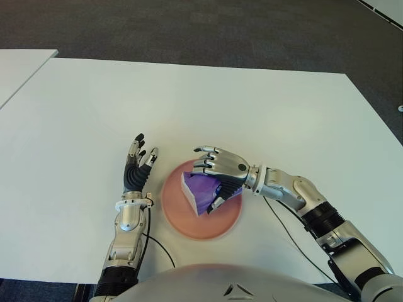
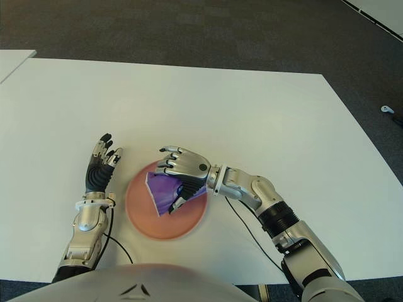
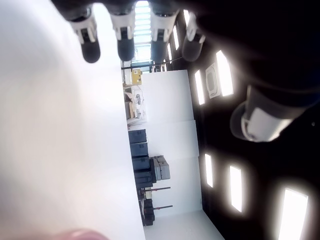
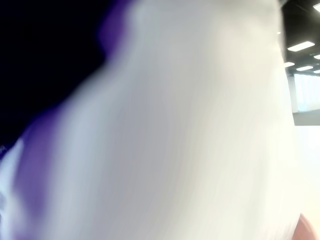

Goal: Put the tissue paper into the plate.

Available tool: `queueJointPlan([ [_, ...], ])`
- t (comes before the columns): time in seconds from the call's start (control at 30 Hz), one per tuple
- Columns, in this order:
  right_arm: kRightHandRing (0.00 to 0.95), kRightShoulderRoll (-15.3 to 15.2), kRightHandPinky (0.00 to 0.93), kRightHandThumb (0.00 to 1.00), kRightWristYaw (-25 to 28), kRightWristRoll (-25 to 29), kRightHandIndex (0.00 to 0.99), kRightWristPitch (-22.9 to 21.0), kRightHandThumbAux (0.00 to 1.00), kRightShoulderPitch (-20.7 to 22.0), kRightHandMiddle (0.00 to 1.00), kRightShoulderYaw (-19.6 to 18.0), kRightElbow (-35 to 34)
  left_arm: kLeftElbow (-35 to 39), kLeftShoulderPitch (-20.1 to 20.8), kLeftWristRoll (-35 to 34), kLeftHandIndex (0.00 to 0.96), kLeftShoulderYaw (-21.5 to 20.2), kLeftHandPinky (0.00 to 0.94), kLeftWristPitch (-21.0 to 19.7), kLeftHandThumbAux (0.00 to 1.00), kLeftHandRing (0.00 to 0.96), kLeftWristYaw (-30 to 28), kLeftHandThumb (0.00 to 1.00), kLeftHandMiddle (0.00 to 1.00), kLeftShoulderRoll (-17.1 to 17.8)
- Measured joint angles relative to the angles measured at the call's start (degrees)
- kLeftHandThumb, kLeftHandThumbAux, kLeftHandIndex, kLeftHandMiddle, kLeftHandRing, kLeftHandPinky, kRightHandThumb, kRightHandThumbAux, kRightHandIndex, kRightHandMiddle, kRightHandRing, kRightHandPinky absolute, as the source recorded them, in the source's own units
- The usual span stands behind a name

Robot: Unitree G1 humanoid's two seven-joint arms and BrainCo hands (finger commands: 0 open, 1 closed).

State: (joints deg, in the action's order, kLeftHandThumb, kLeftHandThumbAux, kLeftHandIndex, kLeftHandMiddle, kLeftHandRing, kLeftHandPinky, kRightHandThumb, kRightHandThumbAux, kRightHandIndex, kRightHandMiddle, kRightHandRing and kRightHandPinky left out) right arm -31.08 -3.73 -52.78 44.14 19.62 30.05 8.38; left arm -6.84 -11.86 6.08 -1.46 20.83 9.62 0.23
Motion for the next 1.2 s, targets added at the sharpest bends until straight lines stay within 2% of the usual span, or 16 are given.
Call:
queueJointPlan([
  [0.2,0.000,-0.1,0.000,0.021,0.4,1.2,0.000,0.0,0.361,0.0,0.000,-0.5,0.4,-0.1,0.1,0.0,0.000,0.0,0.000,0.0,0.513,0.000,0.0,0.000,0.000,0.1],
  [0.47,0.000,-0.8,0.000,0.120,4.3,4.1,0.000,0.5,0.212,0.5,0.000,-0.6,0.6,-0.1,0.3,0.0,0.000,0.1,0.000,0.0,0.511,0.000,0.0,0.000,0.000,0.1],
  [0.7,0.000,-0.9,0.000,0.148,5.2,5.2,0.000,0.8,0.167,0.6,0.000,-0.9,0.6,-0.1,0.4,0.0,0.000,0.1,0.000,0.1,0.519,0.000,0.0,0.000,0.000,0.1],
  [1.0,0.000,-0.3,0.000,0.161,1.7,5.5,0.000,2.0,0.148,-0.2,0.000,-2.0,1.7,-0.2,0.4,0.1,0.000,0.2,0.000,1.1,0.523,0.000,0.0,0.000,0.000,0.1],
  [1.2,0.000,1.3,0.000,0.166,-1.6,6.1,0.000,2.2,0.156,-1.5,0.000,-2.4,3.1,-0.4,0.4,0.4,0.000,0.3,0.000,1.7,0.520,0.000,0.0,0.000,0.000,0.1],
])
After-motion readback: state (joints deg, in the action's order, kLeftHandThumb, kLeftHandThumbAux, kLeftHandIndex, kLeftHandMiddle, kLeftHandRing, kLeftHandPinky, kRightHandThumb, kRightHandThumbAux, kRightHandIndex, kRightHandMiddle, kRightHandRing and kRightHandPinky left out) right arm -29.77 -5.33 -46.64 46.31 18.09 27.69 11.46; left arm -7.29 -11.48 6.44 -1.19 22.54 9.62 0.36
